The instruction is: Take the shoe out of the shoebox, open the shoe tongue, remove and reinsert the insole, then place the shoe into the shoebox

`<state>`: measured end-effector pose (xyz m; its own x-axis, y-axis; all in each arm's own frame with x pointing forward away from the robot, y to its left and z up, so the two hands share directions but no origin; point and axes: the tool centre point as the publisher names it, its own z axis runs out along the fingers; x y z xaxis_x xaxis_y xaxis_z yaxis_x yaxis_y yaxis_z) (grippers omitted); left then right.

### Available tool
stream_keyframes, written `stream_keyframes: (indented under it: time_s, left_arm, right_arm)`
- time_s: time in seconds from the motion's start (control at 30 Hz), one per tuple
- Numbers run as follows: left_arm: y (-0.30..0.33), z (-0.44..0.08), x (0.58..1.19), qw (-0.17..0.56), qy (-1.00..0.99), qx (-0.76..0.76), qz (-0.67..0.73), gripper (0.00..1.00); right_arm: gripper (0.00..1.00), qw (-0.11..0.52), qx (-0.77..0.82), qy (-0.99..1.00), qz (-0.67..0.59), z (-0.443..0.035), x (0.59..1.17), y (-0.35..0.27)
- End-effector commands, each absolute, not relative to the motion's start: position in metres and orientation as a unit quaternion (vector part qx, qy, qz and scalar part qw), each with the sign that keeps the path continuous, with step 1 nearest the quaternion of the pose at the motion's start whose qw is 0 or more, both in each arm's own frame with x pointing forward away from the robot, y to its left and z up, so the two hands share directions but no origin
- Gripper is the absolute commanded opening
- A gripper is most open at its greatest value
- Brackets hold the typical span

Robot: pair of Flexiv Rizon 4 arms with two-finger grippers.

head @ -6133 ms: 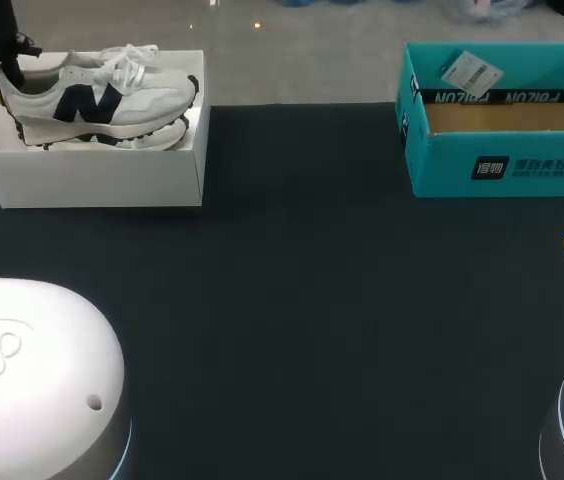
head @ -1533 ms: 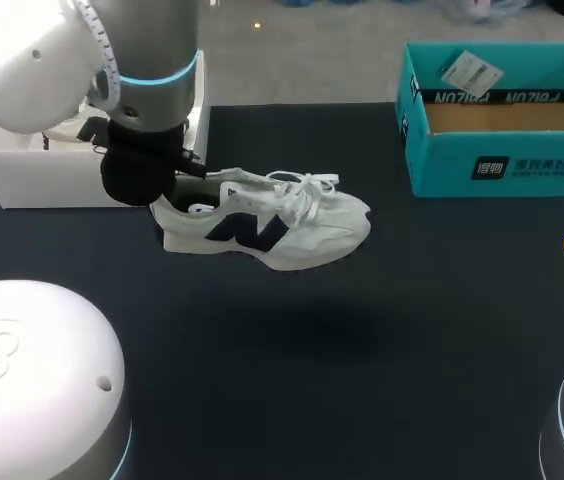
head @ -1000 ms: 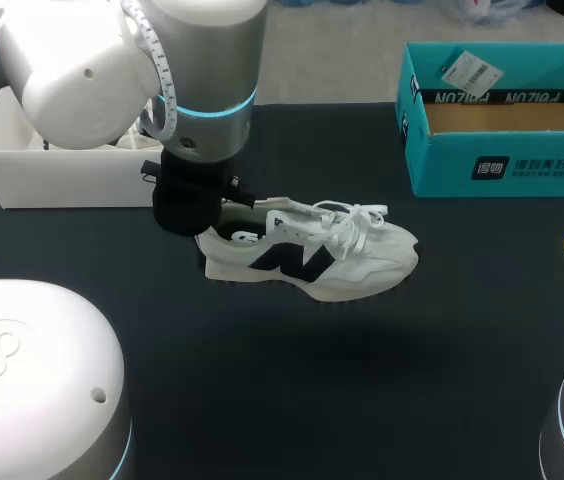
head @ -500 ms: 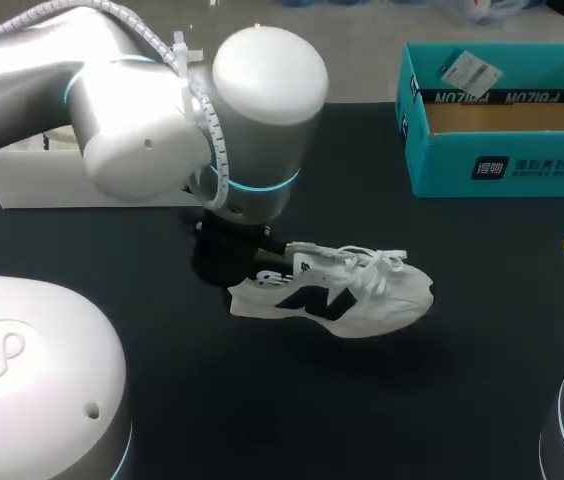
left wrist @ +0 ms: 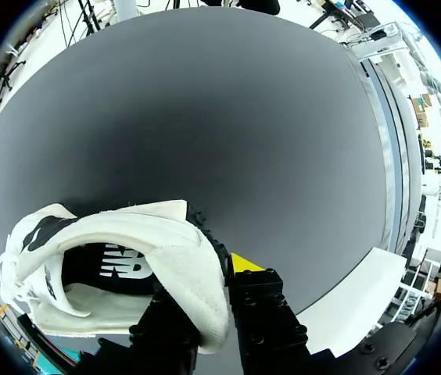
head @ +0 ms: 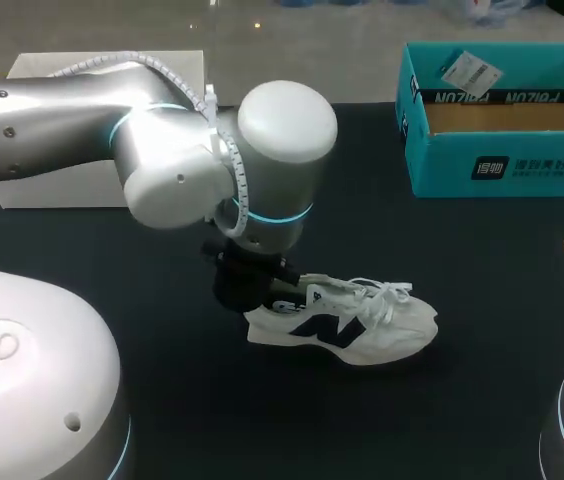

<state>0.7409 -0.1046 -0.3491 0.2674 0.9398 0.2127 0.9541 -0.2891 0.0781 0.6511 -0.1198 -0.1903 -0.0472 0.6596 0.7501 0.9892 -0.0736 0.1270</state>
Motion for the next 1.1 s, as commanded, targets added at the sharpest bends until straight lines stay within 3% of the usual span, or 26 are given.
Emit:
stream_keyframes:
  time_s: [0.03, 0.4, 0.43, 0.47, 0.5, 0.8, 1.1]
  left_arm:
    - [-0.119, -0.371, 0.743, 0.047, -0.594, -0.795, -0.115, 0.0]
    - [-0.123, -0.381, 0.731, 0.054, -0.613, -0.785, -0.077, 0.0]
    - [-0.124, -0.379, 0.729, 0.055, -0.612, -0.785, -0.076, 0.16]
    - [-0.125, -0.375, 0.727, 0.051, -0.61, -0.788, -0.071, 0.81]
    - [-0.125, -0.371, 0.724, 0.047, -0.61, -0.788, -0.071, 1.0]
    - [-0.117, -0.325, 0.707, -0.063, -0.662, -0.747, -0.018, 1.0]
    - [-0.075, -0.307, 0.691, -0.17, -0.796, -0.579, 0.042, 1.0]
  right_arm:
    - [1.0, 0.238, -0.648, -0.637, -0.343, -0.19, 0.65, -0.119]
    - [1.0, 0.238, -0.648, -0.637, -0.343, -0.19, 0.65, -0.119]
    - [1.0, 0.238, -0.648, -0.637, -0.343, -0.19, 0.65, -0.119]
    - [1.0, 0.238, -0.648, -0.637, -0.343, -0.19, 0.65, -0.119]
    - [1.0, 0.238, -0.648, -0.637, -0.343, -0.19, 0.65, -0.119]
    - [1.0, 0.238, -0.648, -0.637, -0.343, -0.19, 0.65, -0.119]
    - [1.0, 0.238, -0.648, -0.637, -0.343, -0.19, 0.65, -0.119]
